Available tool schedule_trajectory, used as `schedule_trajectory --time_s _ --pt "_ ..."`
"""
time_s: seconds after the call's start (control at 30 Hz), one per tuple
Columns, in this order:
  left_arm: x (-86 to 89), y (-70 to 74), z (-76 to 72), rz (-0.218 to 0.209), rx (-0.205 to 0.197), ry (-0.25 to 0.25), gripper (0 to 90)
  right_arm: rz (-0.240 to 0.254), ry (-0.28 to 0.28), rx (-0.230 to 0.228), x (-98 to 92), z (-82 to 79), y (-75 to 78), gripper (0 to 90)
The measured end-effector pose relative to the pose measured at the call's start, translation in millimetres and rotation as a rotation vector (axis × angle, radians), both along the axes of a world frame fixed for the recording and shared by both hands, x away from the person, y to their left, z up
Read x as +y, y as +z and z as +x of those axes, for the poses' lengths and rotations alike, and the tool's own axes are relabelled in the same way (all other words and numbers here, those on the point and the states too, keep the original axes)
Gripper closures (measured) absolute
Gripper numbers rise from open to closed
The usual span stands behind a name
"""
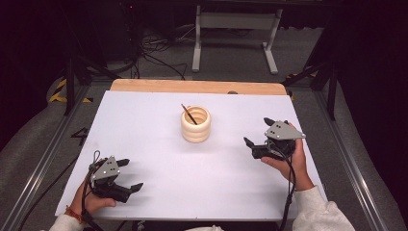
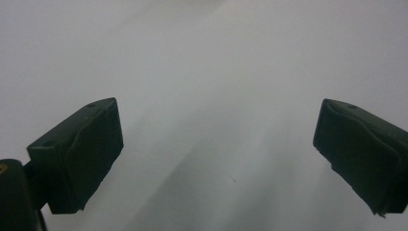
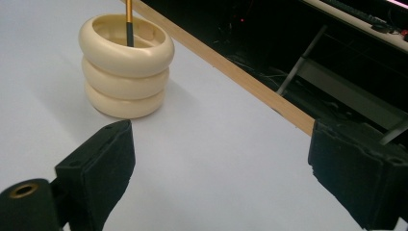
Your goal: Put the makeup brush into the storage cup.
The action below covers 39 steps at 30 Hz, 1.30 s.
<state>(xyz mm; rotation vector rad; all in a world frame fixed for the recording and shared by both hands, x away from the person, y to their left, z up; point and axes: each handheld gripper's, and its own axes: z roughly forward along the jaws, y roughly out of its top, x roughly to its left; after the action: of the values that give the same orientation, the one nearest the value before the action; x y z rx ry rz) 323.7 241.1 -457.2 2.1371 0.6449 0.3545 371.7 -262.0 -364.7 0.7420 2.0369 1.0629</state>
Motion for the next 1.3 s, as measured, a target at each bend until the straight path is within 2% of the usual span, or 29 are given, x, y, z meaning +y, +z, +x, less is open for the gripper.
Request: schedule_trajectory --time_s 0.47,0.73,1.23,1.3 --pt "-0.9 -0.1 0.2 0.002 0.003 0.003 4.0 -0.022 -0.002 0.002 -12.0 -13.7 -6.0 9.7" --pt "-1.6 -0.5 0.6 0.004 0.005 0.001 4.0 -0.047 -0.01 0.013 -19.0 -18.7 -14.1 9.6" --pt "-1.7 -0.4 0.7 0.008 0.003 -0.001 4.1 -0.04 -0.007 0.029 -36.3 -31.8 -28.8 9.0" --pt "-1.5 -0.4 0.7 0.006 0.003 0.002 4.1 -0.056 -0.013 0.034 -37.5 -33.9 -32.4 8.9"
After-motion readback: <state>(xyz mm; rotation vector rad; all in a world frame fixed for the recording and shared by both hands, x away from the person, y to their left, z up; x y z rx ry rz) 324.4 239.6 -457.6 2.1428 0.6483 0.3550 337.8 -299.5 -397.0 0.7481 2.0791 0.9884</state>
